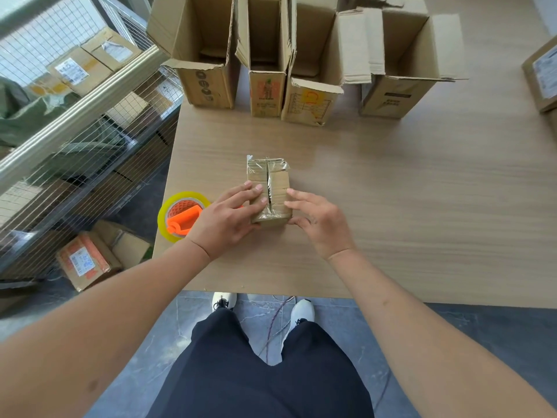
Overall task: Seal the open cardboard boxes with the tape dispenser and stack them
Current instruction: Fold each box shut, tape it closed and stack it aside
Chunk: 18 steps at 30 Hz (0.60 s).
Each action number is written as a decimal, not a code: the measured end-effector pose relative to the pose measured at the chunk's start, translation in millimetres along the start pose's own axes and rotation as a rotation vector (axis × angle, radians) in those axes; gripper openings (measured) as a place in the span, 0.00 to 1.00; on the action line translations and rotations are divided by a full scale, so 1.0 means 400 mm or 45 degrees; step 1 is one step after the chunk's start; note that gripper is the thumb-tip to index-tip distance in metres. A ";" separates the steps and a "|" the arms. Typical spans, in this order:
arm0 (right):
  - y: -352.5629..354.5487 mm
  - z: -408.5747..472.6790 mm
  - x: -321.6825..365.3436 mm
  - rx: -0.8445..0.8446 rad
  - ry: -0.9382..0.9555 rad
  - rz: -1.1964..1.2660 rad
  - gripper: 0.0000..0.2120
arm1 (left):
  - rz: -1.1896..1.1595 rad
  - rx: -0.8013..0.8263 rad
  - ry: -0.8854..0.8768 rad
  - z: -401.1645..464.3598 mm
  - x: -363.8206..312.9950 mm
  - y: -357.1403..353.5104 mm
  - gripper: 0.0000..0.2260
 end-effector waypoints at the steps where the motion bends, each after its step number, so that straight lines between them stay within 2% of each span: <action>1: 0.003 -0.006 -0.003 -0.061 -0.041 -0.055 0.16 | -0.003 -0.006 0.012 -0.002 -0.001 -0.005 0.21; 4: 0.009 -0.031 -0.011 -0.211 -0.154 -0.175 0.13 | -0.025 -0.025 0.045 -0.007 -0.005 -0.015 0.21; 7: -0.011 -0.045 0.009 -0.221 -0.202 -0.133 0.10 | -0.015 -0.029 0.058 -0.001 -0.007 -0.010 0.21; 13: -0.046 -0.051 0.056 -0.178 -0.524 0.045 0.23 | -0.024 -0.059 0.174 0.019 -0.042 -0.021 0.23; 18: -0.040 -0.041 0.066 -0.145 -0.640 -0.032 0.26 | -0.027 -0.057 0.222 0.036 -0.080 -0.035 0.24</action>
Point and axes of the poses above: each hand's wrist, its own z-axis towards the middle knuckle, its own y-axis out of the back of the hand, x = y × z, the point moved 2 cm from there along z, towards the middle knuckle, and after that the axes turned 6 degrees about -z, right-handed, at the moved point
